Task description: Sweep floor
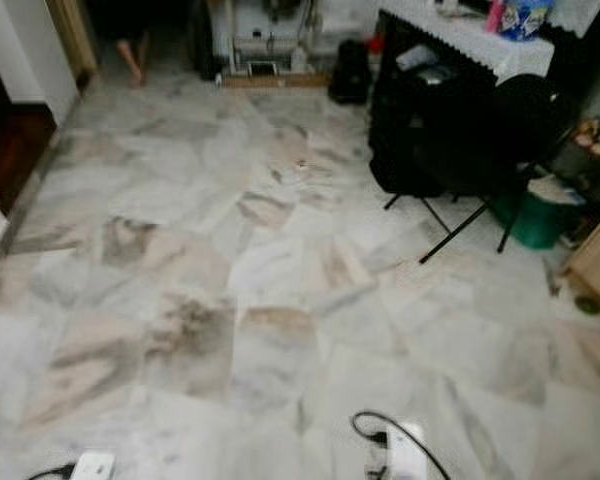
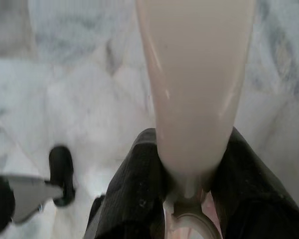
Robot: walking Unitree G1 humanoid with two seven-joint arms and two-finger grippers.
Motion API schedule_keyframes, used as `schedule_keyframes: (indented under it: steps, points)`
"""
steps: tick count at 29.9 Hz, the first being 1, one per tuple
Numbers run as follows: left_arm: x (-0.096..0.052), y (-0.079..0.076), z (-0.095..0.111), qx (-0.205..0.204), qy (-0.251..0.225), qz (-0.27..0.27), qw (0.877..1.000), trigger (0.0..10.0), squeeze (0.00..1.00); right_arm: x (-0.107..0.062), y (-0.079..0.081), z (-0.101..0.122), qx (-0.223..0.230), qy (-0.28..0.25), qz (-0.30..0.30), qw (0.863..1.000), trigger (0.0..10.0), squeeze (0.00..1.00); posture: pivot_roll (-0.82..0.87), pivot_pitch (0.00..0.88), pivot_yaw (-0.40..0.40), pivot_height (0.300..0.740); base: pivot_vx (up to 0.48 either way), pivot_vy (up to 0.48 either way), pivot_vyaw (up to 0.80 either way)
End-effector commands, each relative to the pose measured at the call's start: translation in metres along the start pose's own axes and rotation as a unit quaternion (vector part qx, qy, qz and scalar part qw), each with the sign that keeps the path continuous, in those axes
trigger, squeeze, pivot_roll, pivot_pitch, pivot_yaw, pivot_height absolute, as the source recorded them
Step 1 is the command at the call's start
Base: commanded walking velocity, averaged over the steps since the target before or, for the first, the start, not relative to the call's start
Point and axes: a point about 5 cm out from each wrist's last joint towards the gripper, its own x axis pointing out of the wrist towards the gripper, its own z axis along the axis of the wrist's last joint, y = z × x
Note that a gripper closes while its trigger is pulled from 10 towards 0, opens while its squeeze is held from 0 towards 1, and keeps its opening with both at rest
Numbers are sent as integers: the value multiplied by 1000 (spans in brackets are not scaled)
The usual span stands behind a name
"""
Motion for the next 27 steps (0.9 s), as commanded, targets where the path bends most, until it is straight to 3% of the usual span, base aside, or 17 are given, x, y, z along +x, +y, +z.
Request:
schedule_keyframes:
  steps: [1, 4, 10, 16, 27]
  points:
    - [-3, -10, -5, -70, -34, -39, 996, 10000, 0, -1, 16, 16, -44, -58, 101, 992, 10000, 0, 54, 0, -157, 740, 424, 0, 800]
    - [-3, -11, -5, -74, -35, -39, 996, 10000, 0, -1, 18, 12, -48, -51, 102, 992, 10000, 0, 56, 0, -161, 740, 425, 0, 800]
    - [-3, -11, -5, -80, -37, -36, 995, 10000, 0, -1, 16, 10, -41, -46, 97, 993, 10000, 0, 55, 0, -169, 740, 424, 0, 0]
    - [-2, -11, -4, -82, -37, -35, 995, 10000, 0, -2, 2, 7, -38, -41, 84, 995, 10000, 0, 52, 0, -168, 740, 423, 0, 0]
    - [-3, -10, -8, -84, -34, -33, 995, 10000, 0, -1, 2, 9, -45, -40, 82, 995, 10000, 0, 50, 0, -169, 740, 415, 0, 0]
